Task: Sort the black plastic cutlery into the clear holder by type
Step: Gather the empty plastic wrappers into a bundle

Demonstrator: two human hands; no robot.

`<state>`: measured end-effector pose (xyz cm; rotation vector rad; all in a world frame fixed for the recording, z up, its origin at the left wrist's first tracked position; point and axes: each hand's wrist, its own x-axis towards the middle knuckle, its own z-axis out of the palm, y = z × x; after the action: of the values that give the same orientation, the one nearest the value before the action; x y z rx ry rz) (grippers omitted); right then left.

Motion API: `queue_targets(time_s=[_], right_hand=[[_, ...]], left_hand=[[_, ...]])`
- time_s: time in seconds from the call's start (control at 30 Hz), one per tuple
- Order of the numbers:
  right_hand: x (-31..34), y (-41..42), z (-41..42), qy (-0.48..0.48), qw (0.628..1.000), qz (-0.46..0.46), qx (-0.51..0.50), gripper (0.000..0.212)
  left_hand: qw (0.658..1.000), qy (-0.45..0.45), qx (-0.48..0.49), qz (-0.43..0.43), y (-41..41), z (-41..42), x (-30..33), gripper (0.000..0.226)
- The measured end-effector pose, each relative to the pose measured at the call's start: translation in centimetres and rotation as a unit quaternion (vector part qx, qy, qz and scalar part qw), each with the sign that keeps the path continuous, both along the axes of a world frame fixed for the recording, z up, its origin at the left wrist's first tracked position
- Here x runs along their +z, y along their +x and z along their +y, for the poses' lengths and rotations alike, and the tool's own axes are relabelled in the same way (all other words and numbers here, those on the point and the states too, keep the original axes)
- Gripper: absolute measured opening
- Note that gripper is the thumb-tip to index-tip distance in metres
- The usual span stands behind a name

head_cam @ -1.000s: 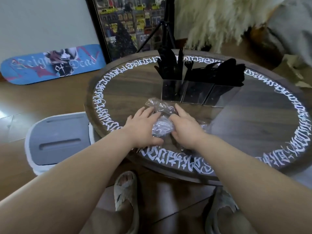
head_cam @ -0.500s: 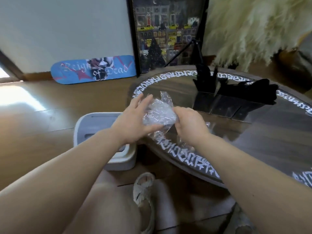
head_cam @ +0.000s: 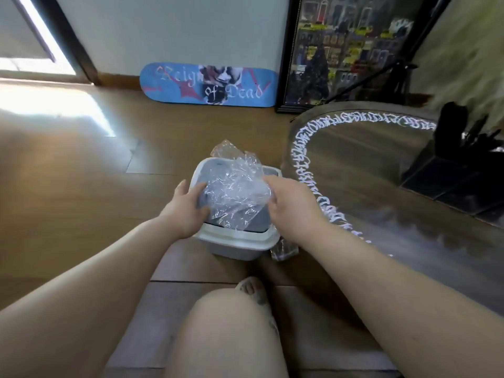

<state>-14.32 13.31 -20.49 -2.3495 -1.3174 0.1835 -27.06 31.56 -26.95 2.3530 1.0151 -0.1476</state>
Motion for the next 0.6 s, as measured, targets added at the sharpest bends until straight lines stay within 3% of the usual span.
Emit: queue_targets(time_s=[0.33,0.5,0.6], right_hand=[[-4.7,-0.4,2.2,-0.126,0.992,-0.015,-0.023,0.021],[-5.9,-0.4,2.6,-0.135,0.991,-0.01,-0.01,0.025],[-6.8,-0.4,3.1,-0.138,0.99,-0.018,0.035,0.03]], left_hand=[[0.998,-0.043,0.0,0.048,-2.8,-2.2,-4.3,0.069],[0.997,-0.052,-0.006,0.056,-3.0,-2.7,-4.1,0.065],[1.0,0.008,0.019,-0.008,-2.9,-2.3,-3.3,0.052]])
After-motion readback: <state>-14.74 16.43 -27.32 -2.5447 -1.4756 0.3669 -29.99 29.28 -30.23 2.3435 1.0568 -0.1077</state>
